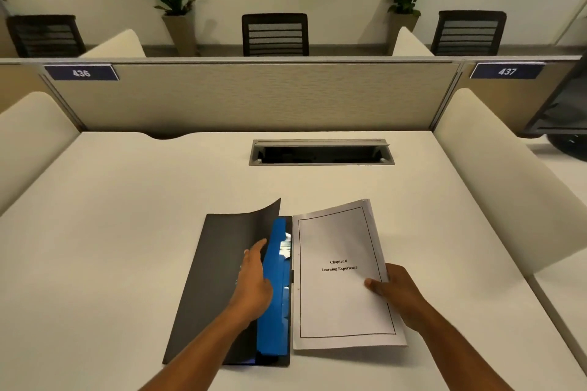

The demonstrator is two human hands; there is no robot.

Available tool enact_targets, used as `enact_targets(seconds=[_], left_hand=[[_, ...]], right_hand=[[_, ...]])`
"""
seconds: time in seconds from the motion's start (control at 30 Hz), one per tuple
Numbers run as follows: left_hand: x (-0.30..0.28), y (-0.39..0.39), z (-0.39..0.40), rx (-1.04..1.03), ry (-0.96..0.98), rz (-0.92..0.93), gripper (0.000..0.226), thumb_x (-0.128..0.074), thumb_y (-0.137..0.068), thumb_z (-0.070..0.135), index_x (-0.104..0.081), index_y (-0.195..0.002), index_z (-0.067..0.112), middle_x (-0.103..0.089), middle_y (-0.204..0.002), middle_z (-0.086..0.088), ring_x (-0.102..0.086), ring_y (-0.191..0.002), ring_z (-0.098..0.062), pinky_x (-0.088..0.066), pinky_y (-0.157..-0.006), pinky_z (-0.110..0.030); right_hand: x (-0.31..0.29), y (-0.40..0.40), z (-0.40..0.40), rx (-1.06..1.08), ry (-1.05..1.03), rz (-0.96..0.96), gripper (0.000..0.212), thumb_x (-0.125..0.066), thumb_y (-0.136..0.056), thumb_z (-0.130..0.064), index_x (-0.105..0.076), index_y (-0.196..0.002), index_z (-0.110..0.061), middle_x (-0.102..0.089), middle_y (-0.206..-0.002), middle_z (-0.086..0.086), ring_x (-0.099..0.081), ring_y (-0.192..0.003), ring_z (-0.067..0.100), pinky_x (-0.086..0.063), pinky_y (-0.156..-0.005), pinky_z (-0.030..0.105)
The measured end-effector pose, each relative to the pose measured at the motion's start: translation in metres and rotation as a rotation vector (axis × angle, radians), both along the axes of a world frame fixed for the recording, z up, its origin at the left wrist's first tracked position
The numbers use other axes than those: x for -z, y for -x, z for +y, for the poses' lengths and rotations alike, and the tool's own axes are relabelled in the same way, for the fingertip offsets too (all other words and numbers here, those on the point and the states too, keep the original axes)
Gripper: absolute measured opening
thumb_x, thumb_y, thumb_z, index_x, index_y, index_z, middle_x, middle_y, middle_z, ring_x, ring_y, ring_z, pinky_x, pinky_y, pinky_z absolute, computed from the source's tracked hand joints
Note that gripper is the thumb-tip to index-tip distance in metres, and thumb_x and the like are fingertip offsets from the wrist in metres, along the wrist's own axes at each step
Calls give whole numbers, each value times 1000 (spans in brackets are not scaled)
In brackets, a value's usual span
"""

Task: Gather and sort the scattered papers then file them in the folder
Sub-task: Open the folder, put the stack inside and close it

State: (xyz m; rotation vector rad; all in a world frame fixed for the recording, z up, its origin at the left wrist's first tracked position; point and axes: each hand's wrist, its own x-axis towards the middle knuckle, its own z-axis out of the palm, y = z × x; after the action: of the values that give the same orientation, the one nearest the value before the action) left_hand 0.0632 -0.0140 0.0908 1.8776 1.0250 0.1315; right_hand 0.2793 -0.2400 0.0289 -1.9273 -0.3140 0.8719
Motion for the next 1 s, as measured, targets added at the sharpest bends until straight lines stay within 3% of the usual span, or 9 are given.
enact_targets(seconds=[0.07, 0.13, 0.2, 0.27, 0.37, 0.47, 0.57, 0.77, 1.0], left_hand=[[-9, 9, 3, 63, -47, -93, 87, -38, -87, -20, -25, -149, 40, -16, -162, 6, -15, -150, -20, -42, -107, -24], [-12, 16, 7, 101, -68, -97, 84, -35, -88, -20, -35, -145, 41, -14, -162, 2, -29, -145, -26, -49, -78, -10], [-11, 19, 13, 75, -73, -39, 71, -35, -92, -16, -46, -141, 35, -19, -161, -5, -52, -125, -38, -49, -58, -14], [-9, 21, 19, 9, -49, -10, 61, -34, -96, -10, -44, -144, 26, -43, -148, -7, -66, -96, -25, -49, -53, -16], [-9, 25, 26, -73, -23, 11, 59, -37, -98, -2, -33, -151, 23, -60, -107, 7, -56, -59, -10, -50, -52, -18], [-10, 26, 27, -78, -138, 49, 64, -58, -94, 15, -30, -151, 20, -52, -137, -2, -65, -92, -10, -56, -77, -22], [-6, 24, 28, -24, -265, 135, 98, -79, -71, 53, -28, -149, 22, -39, -147, 4, -47, -130, -17, -47, -100, -35], [-9, 17, 19, -1, -387, 279, 130, -70, -40, 86, -26, -146, 24, -38, -143, 8, -56, -117, -15, -54, -84, -33], [-9, 15, 12, 25, -583, 373, 93, -78, -70, 56, -31, -143, 21, -40, -138, 5, -64, -96, -13, -55, -77, -26]], right_hand=[[-2, -1, 2, -20, -23, 12, 19, -74, -88, -9, -74, -106, -16, -80, -97, 3, -76, -90, 27, -61, -86, 51], [-3, -1, 3, -29, -41, 29, 19, -74, -88, -8, -75, -106, -15, -80, -97, 4, -76, -90, 28, -61, -86, 51], [-5, -2, 4, -30, -49, 43, 21, -75, -88, -7, -74, -109, -12, -80, -96, 5, -76, -90, 28, -60, -87, 51], [-7, -1, 5, -28, -57, 65, 22, -75, -88, -7, -74, -109, -11, -80, -97, 6, -76, -91, 29, -60, -88, 53], [-12, 2, 5, -35, -76, 87, 22, -75, -88, -7, -73, -110, -10, -79, -100, 8, -76, -94, 31, -59, -90, 55], [-20, 6, 7, -40, -111, 109, 26, -75, -88, -6, -71, -113, -8, -79, -103, 10, -75, -97, 33, -57, -93, 56], [-30, 11, 10, -45, -148, 137, 28, -74, -89, -5, -69, -116, -6, -78, -106, 11, -75, -99, 33, -57, -94, 56], [-41, 18, 19, -59, -187, 192, 30, -73, -89, -3, -69, -119, -6, -78, -109, 11, -75, -100, 32, -58, -94, 53], [-42, 20, 23, -62, -168, 164, 30, -73, -89, -4, -69, -119, -6, -78, -107, 10, -75, -99, 31, -58, -94, 54]])
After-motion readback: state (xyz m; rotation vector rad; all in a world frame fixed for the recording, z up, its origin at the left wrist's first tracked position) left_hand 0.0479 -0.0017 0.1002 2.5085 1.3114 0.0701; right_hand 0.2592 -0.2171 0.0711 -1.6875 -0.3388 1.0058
